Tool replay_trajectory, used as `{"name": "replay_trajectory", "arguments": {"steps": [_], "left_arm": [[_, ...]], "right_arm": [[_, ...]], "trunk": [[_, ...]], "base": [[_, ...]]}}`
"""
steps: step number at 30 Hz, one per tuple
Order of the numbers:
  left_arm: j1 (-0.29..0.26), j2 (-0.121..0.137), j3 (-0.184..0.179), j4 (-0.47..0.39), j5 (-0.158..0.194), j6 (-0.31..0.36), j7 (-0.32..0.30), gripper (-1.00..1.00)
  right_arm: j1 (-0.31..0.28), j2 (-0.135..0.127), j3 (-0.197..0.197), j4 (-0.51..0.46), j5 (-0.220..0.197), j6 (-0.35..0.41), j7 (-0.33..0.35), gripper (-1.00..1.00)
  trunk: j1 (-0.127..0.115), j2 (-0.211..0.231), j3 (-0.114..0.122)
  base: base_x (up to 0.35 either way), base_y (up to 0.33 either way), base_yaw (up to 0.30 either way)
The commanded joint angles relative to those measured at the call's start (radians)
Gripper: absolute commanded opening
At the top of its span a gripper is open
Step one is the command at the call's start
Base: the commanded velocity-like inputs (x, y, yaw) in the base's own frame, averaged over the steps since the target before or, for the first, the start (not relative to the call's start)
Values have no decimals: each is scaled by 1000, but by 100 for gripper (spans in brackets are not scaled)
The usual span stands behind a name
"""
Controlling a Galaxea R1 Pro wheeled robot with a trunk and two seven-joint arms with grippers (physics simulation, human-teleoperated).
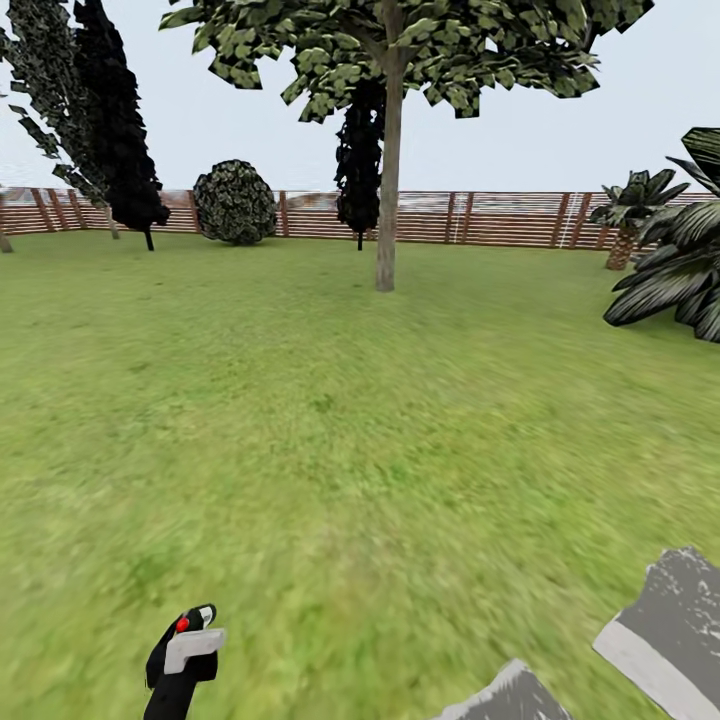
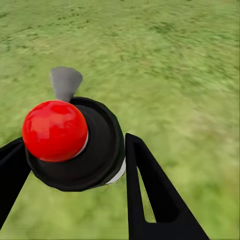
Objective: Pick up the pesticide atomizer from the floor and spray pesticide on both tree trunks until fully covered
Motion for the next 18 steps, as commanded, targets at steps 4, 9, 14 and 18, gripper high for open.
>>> {"name": "replay_trajectory", "arguments": {"steps": [4, 9, 14, 18], "left_arm": [[0, 0, 0, 0, 0, 0, 0, -100], [0, 0, 0, 0, -1, 0, 0, -100], [0, 0, 0, 0, 0, 0, 0, -100], [0, 0, 0, 0, 0, 0, 0, -100]], "right_arm": [[0, 0, 0, 0, 0, 0, 0, 100], [0, 0, 0, 0, 0, 0, 0, 100], [0, 0, 0, 0, 0, 0, 0, 100], [0, 0, 0, 0, 0, 0, -1, 100]], "trunk": [[0, 0, 0], [0, 0, 0], [0, 0, 0], [0, 0, 0]], "base": [[340, 0, 0], [340, 0, 0], [340, 0, 0], [340, 0, 0]]}}
